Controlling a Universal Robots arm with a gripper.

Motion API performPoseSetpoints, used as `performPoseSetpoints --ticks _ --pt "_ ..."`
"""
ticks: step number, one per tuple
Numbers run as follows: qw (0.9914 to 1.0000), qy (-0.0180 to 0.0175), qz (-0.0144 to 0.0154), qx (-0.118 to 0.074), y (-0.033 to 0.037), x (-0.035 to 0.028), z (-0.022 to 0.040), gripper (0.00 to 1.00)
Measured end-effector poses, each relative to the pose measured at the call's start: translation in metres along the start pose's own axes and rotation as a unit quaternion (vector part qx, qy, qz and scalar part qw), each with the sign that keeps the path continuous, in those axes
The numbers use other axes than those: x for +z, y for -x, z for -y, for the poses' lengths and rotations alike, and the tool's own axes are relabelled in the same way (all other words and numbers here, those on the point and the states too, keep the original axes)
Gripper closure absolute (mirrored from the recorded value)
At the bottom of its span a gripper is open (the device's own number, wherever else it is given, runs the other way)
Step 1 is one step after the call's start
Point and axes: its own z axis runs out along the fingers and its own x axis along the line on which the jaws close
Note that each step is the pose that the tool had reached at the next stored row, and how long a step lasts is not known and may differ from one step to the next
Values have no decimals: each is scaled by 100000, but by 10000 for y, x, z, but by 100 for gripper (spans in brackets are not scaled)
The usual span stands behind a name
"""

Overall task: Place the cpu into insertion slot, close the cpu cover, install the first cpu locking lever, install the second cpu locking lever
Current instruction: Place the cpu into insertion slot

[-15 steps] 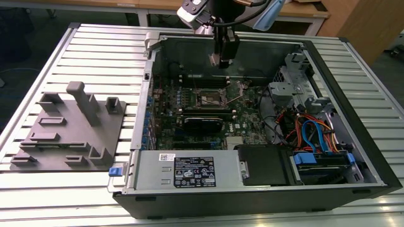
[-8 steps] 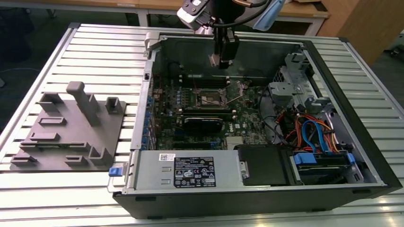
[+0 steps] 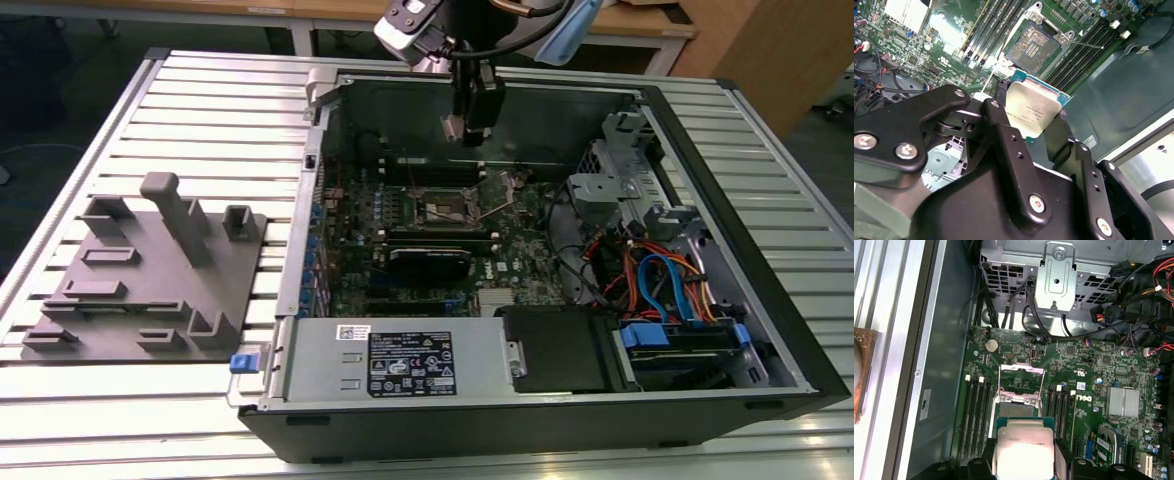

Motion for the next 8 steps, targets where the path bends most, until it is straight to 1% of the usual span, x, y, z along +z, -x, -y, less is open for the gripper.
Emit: performPoseSetpoints --ticks 1,2,3,8 --pt "100000 0 2 -1 0 0 0 46" --pt "99999 7 41 469 1 39 4 46" --pt "99996 13 89 925 1 50 4 46" --pt "99996 13 87 924 1 54 5 46"
